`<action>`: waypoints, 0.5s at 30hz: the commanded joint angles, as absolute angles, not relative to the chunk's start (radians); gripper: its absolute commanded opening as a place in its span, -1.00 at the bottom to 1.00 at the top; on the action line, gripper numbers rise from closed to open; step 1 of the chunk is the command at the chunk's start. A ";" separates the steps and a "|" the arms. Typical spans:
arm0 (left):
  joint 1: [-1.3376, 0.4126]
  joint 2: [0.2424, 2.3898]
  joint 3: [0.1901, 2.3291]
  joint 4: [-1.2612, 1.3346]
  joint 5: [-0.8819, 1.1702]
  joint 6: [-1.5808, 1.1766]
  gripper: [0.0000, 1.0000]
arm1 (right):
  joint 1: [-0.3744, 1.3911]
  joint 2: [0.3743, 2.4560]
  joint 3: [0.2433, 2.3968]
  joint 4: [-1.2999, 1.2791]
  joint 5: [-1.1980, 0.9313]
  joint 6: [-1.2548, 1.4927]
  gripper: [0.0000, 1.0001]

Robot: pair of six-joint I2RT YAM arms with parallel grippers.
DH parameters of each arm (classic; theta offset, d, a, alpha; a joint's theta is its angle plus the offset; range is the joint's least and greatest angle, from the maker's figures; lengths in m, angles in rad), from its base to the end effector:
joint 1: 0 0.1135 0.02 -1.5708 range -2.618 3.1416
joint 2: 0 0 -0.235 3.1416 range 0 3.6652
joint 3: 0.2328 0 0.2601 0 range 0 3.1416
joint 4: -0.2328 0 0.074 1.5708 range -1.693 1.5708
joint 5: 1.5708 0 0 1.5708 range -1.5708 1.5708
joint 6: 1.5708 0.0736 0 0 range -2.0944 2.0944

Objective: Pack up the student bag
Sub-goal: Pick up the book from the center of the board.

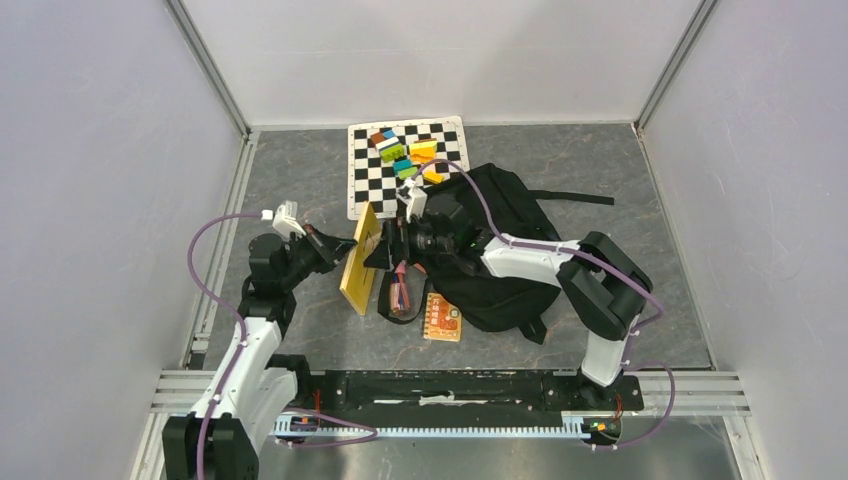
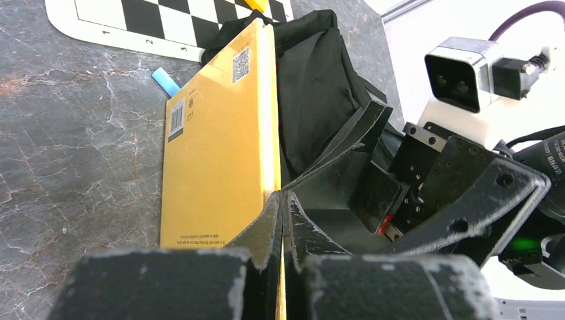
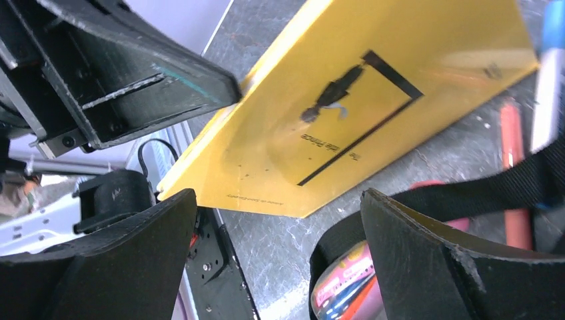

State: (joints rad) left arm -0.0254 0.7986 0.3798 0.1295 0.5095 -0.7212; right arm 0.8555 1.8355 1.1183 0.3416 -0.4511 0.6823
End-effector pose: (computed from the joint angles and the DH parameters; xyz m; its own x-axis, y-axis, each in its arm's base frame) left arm 0.2432 -0.0421 0.1943 -0.5374 -0.5629 -0.6279 0.1793 0.6513 -0.7373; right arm 0.2657 0.3548 0.1677 -0.7829 -0.0358 -0.6212 -0.5820 0.3951 0.7107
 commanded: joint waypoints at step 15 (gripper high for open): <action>-0.061 0.820 0.379 0.172 0.567 -0.744 -0.96 | 0.811 1.820 1.208 0.311 -0.212 0.959 0.85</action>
